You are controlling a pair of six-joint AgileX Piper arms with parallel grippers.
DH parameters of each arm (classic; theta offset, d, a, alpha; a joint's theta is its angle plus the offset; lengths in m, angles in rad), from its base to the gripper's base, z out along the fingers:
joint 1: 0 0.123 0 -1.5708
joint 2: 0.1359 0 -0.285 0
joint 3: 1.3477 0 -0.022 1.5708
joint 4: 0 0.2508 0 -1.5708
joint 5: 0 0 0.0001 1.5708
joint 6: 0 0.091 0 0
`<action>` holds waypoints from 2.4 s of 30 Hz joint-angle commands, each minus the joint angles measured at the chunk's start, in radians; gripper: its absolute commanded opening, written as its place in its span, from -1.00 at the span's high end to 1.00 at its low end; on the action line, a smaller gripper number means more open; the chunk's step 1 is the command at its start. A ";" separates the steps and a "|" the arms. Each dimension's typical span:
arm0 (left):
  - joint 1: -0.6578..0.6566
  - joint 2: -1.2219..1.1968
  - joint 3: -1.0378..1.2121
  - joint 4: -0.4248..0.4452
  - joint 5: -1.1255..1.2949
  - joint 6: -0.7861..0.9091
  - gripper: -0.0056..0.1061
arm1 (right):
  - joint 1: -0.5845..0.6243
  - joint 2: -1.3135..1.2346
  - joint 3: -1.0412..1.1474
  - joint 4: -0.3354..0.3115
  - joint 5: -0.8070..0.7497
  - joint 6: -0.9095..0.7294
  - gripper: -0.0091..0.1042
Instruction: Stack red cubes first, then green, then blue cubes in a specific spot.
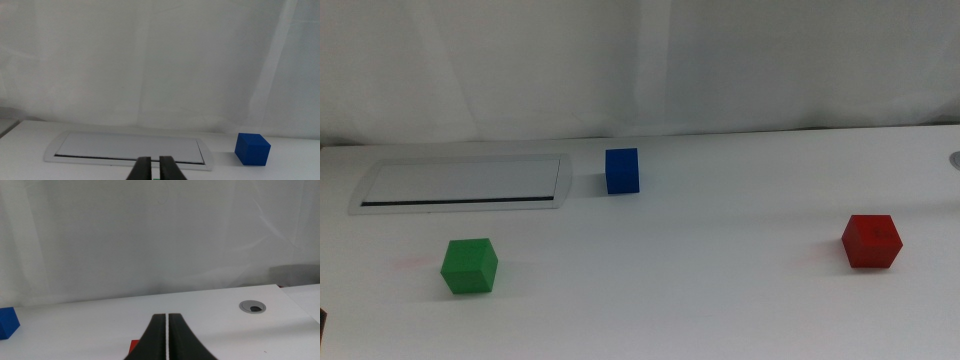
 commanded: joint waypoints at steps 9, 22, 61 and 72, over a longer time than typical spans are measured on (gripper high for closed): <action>0.002 -0.002 0.040 -0.003 -0.059 -0.053 -0.59 | -0.003 -0.005 0.007 0.145 -0.045 -0.003 -0.82; 0.002 -0.002 0.040 -0.010 -0.065 -0.052 -0.76 | -0.003 -0.005 0.005 0.209 -0.098 -0.003 -0.98; 0.002 -0.002 0.040 -0.010 -0.065 -0.052 -0.76 | -0.003 0.981 -1.026 0.138 0.869 -0.136 -0.98; 0.002 -0.002 0.040 -0.010 -0.065 -0.052 -0.76 | -0.003 1.273 -1.042 0.178 0.836 -0.178 -0.98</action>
